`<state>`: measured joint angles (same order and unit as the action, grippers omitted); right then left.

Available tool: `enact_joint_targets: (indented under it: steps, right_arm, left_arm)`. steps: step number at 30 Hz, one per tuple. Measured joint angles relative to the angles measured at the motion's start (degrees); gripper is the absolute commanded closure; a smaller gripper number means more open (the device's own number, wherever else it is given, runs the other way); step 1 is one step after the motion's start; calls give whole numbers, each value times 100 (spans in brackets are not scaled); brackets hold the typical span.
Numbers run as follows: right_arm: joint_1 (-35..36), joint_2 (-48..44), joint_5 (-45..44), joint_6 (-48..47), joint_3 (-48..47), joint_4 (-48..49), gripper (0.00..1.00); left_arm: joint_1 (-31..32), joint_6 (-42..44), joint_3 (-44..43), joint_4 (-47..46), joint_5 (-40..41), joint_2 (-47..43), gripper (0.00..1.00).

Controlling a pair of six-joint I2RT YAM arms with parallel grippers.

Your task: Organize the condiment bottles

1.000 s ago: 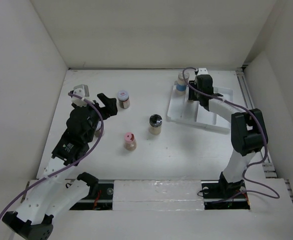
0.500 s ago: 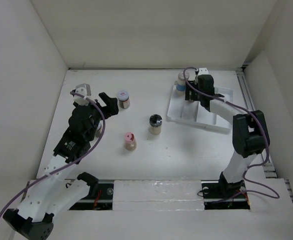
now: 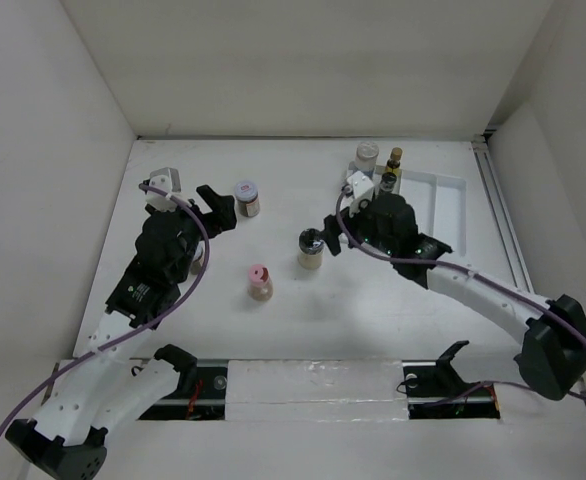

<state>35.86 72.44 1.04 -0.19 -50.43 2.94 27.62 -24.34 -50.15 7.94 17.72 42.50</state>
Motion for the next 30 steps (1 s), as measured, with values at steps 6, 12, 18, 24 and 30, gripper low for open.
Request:
enact_joint_targets:
  steps: [6,12,18,24,30]
  right_arm:
    - [509,605,452,-203,66,13,1]
    - [518,1886,350,-291,-461,79,5]
    - [509,2192,306,-284,-675,269,48]
    - [444,1394,70,-103,-262,326,49]
    - [-442,90,-326,284,2,557,52]
  left_arm:
    - [0,0,0,0,-22,2,19]
    - [0,0,0,0,-22,-13,19]
    - [0,0,0,-4,-39,-133,19]
    - [0,0,0,-7,-83,-168,19]
    - [0,0,0,-7,-107,-166,19]
